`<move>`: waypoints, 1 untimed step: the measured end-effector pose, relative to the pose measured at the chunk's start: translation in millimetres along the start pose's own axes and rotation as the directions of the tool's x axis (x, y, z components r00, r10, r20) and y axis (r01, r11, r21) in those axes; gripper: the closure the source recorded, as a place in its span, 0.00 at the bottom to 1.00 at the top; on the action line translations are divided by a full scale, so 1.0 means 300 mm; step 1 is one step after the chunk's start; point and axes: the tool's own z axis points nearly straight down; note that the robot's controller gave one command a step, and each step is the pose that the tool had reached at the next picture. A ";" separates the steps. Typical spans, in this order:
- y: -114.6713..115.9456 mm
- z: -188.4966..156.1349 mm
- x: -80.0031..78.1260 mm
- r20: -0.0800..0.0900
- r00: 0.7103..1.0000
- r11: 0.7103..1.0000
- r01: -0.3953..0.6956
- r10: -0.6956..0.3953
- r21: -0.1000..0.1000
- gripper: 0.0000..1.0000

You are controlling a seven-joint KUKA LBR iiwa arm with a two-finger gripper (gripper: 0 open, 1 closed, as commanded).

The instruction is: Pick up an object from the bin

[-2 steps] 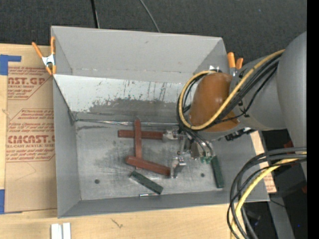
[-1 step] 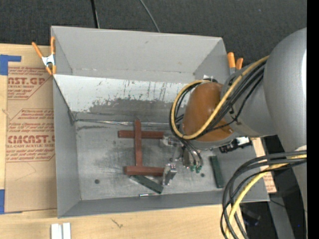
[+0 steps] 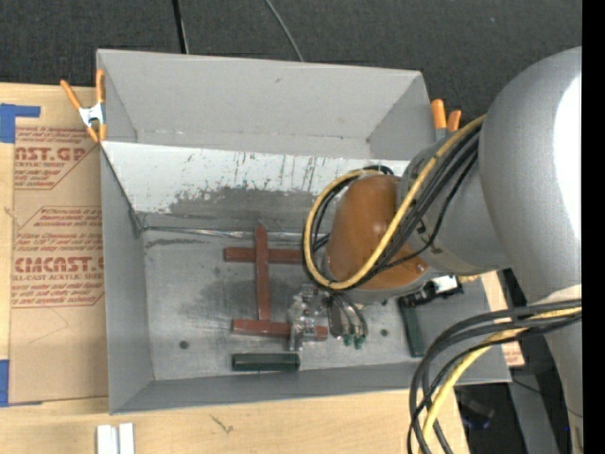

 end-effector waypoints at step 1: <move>0.000 0.000 0.000 0.000 1.000 1.000 0.000 0.000 0.000 1.00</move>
Offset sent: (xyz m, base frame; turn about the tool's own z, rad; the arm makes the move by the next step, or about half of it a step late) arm 0.0031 -0.0050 0.1745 0.0384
